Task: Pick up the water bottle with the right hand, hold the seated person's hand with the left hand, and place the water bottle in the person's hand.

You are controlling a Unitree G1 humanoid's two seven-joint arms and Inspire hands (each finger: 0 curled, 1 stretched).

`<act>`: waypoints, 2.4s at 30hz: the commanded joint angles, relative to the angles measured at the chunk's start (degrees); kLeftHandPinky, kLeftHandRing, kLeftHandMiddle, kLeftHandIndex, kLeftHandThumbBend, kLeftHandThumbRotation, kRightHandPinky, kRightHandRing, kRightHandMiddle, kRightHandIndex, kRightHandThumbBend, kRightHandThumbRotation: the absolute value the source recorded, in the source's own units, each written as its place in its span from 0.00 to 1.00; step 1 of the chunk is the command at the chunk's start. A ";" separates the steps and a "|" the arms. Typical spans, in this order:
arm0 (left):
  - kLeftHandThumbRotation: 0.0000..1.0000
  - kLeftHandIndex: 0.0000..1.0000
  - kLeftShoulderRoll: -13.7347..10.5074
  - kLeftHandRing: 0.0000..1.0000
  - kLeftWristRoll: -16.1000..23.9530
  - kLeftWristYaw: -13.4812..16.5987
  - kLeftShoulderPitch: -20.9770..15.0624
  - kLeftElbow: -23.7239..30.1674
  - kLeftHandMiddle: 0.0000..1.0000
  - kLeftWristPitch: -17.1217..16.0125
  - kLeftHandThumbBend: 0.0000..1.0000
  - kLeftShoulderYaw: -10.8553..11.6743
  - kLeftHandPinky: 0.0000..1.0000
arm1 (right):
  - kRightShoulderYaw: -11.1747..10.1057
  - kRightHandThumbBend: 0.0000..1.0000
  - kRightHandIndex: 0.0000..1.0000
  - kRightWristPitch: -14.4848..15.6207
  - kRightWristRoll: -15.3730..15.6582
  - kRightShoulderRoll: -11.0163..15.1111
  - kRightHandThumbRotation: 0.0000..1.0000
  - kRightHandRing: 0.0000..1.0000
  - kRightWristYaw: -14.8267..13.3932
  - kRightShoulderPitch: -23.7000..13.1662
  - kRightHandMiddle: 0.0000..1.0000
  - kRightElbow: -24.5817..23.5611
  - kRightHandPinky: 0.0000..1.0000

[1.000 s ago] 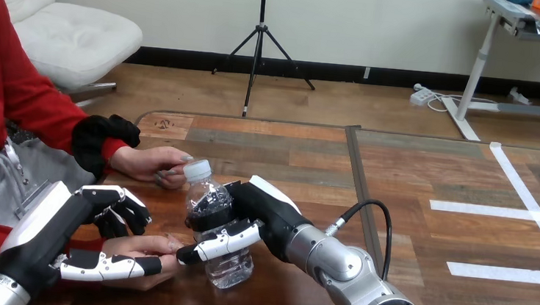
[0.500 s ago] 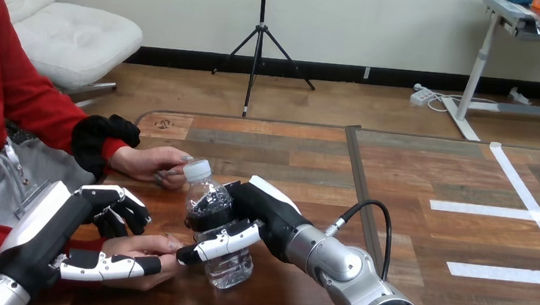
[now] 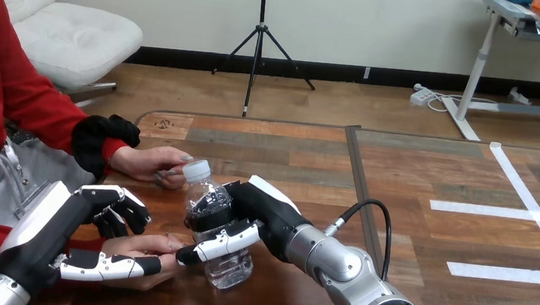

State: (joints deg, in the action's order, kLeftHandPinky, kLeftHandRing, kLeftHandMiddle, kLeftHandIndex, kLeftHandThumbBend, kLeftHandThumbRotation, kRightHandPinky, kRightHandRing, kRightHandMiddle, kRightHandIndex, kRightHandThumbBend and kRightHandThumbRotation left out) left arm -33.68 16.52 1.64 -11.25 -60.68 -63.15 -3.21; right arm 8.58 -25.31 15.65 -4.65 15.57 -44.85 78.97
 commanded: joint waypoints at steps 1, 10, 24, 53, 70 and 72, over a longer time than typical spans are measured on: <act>0.34 0.53 -0.19 0.46 0.09 0.59 -2.57 1.81 0.53 -0.31 0.97 0.57 0.41 | -0.57 0.92 0.47 -2.00 -0.89 -6.05 0.00 0.39 -0.56 -1.13 0.46 -1.87 0.34; 0.34 0.53 -0.59 0.46 0.35 0.60 -2.44 2.04 0.53 -0.15 0.97 0.53 0.40 | 0.37 0.92 0.47 -1.69 -0.04 -6.11 0.00 0.40 -1.46 -1.44 0.46 -1.93 0.35; 0.41 0.58 -5.39 0.49 10.58 5.62 -1.74 5.69 0.57 7.01 0.99 -1.28 0.41 | -1.20 0.91 0.47 -2.05 -2.13 -5.96 0.00 0.37 0.92 -1.34 0.45 -2.08 0.32; 0.53 0.81 -10.55 0.72 23.29 9.08 -8.63 -0.67 0.79 17.74 1.00 -9.55 0.63 | -3.25 0.90 0.45 -1.71 -5.44 -3.97 0.00 0.35 3.36 -2.95 0.44 -2.60 0.29; 0.53 0.87 -9.67 0.81 27.55 14.29 -13.88 -6.47 0.87 21.89 1.00 -15.48 0.71 | -4.23 0.90 0.44 -2.16 -6.59 -3.53 0.00 0.36 4.03 -3.92 0.43 -2.99 0.30; 0.52 0.87 -9.40 0.82 28.49 15.93 -14.38 -6.98 0.87 22.86 1.00 -16.43 0.72 | -4.14 0.90 0.44 -2.43 -6.43 -3.40 0.00 0.37 3.95 -4.03 0.43 -3.06 0.31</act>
State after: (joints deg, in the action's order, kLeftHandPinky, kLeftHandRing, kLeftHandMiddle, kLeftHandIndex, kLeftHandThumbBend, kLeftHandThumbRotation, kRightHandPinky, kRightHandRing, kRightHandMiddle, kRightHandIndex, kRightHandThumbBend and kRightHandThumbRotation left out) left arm -42.66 43.49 15.00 -22.43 -64.55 -43.72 -17.60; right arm 6.25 -25.85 10.98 -4.62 19.79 -44.83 78.96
